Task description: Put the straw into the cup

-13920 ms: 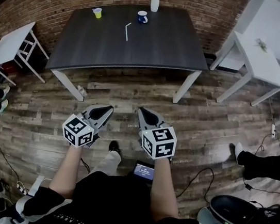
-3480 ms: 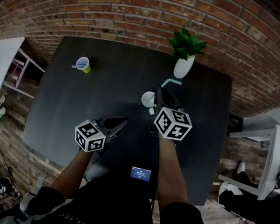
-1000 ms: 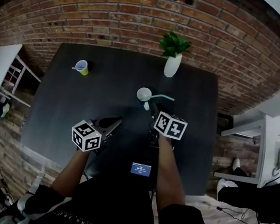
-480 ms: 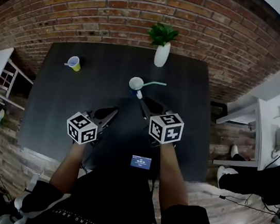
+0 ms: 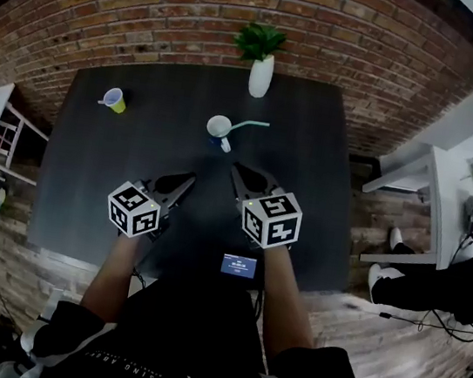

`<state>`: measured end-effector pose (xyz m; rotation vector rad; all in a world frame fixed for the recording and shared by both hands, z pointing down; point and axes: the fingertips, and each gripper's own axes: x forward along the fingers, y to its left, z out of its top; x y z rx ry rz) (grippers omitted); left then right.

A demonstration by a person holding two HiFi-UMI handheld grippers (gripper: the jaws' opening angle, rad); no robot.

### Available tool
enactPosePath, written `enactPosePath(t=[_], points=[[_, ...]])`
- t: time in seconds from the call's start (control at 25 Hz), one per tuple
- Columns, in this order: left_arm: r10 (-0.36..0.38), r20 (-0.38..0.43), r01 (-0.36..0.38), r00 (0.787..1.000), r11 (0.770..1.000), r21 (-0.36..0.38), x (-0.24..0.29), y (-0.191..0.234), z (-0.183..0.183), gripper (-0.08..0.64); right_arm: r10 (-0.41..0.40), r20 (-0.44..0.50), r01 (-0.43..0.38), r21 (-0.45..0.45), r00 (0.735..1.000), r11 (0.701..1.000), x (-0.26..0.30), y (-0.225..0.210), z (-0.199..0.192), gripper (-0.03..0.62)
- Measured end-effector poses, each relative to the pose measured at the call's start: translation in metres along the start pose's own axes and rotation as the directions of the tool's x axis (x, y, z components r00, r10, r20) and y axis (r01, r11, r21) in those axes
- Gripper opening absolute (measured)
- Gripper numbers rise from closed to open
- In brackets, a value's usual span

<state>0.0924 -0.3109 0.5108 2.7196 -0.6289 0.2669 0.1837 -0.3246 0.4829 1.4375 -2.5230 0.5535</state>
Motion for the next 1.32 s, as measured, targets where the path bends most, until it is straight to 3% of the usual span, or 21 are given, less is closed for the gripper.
enactPosePath(t=[0.52, 0.96, 1.32], points=[[0.059, 0.024, -0.057, 0.998, 0.997, -0.042, 0.023, -0.032, -0.014, 0.003, 0.025, -0.033, -0.026, -0.012, 0.999, 1.0, -0.039, -0.021, -0.03, 0.005], [0.149, 0.039, -0.147, 0.988, 0.988, -0.038, 0.02, -0.03, -0.02, 0.003, 0.058, -0.016, -0.058, -0.028, 0.998, 0.998, -0.038, -0.028, -0.034, 0.005], [0.156, 0.042, -0.156, 0.987, 0.988, -0.018, 0.02, -0.038, -0.02, 0.003, 0.068, 0.0, -0.068, -0.02, 0.998, 0.997, -0.042, -0.033, -0.032, 0.005]])
